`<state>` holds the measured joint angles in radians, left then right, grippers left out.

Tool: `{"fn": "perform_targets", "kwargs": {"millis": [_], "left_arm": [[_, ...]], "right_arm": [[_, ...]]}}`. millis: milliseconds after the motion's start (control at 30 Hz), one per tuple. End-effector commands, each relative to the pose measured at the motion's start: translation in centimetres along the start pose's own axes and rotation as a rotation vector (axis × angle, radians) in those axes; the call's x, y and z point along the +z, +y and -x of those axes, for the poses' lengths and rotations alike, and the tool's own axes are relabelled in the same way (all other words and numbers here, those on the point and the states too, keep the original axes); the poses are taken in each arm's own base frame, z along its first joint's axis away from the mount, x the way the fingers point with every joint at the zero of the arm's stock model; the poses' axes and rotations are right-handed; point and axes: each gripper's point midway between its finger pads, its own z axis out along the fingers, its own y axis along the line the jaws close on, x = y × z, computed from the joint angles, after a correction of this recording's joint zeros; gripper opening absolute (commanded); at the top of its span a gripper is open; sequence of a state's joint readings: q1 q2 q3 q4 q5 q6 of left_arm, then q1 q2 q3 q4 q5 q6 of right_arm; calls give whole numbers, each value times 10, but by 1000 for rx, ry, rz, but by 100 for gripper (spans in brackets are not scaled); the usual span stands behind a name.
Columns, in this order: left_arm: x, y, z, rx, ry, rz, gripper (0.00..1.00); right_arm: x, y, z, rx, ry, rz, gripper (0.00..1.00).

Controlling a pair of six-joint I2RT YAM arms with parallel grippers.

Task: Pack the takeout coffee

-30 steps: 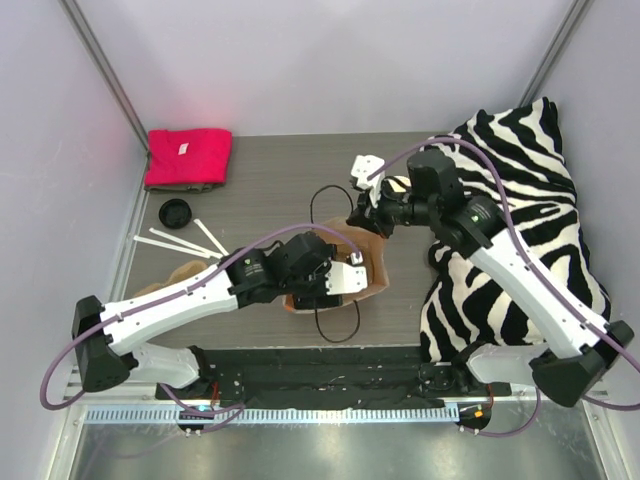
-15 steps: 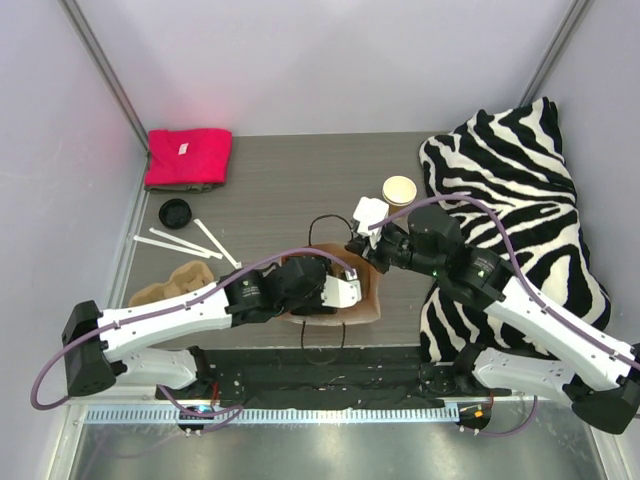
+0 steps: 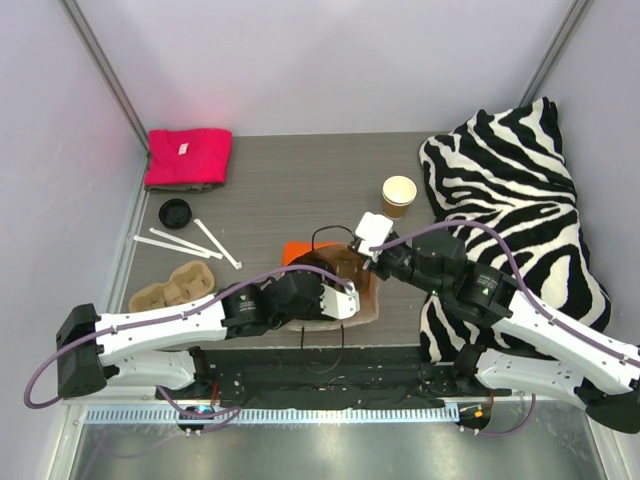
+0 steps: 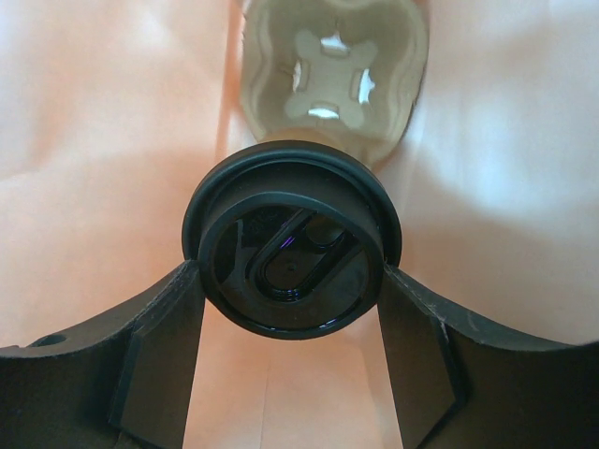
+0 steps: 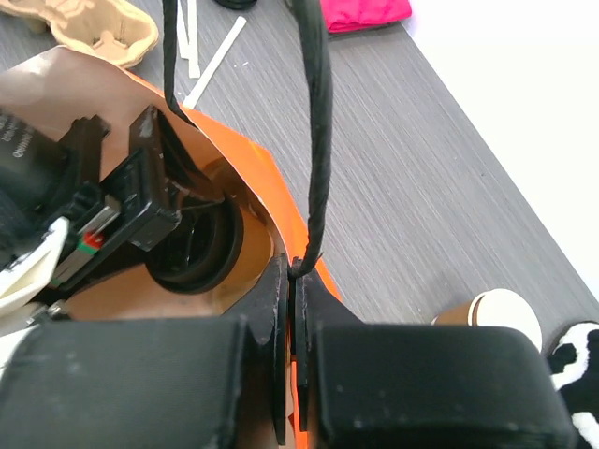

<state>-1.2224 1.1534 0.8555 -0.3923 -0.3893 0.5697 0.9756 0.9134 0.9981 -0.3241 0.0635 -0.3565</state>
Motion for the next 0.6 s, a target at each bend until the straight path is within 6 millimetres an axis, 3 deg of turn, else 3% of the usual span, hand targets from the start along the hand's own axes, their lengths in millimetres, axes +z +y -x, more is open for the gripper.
{"fn": "perform_targets", "kwargs": {"millis": [0,167,367,567], "left_arm": [[-2,14,9,-2,-62,83,34],[-1,11,8,-14,-74,88,34],[-11,21,37,-71,-180,94,31],[-2,4,44,2,-213,84,31]], "right_arm": [[-7,-12,22,-18,-94,-84,1],[-7,-8,17,-6,-82,-74,1],[-5,-3,16,14,-82,-57,1],[-5,-3,18,22,-87,-57,1]]}}
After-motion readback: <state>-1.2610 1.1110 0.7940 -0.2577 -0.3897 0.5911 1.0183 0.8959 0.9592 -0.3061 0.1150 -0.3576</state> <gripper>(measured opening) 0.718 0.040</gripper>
